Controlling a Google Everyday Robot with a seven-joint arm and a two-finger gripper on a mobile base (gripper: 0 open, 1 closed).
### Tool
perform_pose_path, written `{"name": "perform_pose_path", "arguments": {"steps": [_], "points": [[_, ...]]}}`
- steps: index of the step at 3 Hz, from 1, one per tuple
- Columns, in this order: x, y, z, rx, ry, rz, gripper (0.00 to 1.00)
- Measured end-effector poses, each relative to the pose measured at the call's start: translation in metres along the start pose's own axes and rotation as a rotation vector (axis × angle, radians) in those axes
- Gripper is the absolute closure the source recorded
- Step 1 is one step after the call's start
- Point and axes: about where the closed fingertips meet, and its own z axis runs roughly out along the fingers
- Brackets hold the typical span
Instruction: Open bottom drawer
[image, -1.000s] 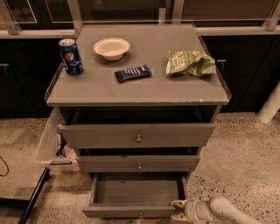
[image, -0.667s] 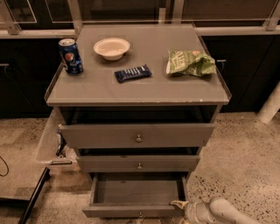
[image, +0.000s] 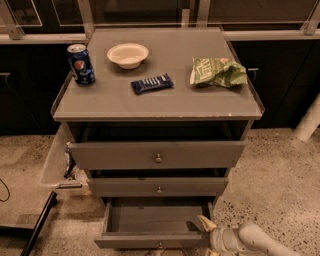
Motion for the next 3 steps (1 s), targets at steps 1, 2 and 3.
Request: {"name": "perform_pose_path", "arguments": {"steps": [1, 2, 3], "points": [[-0.015, -0.013, -0.009, -0.017, -0.015, -0.022, 0.00], [-0.035, -0.028, -0.030, -0.032, -0.026, -0.062, 0.00], [-0.058, -0.036, -0.069, -0.027, -0.022, -0.123, 0.00]]}}
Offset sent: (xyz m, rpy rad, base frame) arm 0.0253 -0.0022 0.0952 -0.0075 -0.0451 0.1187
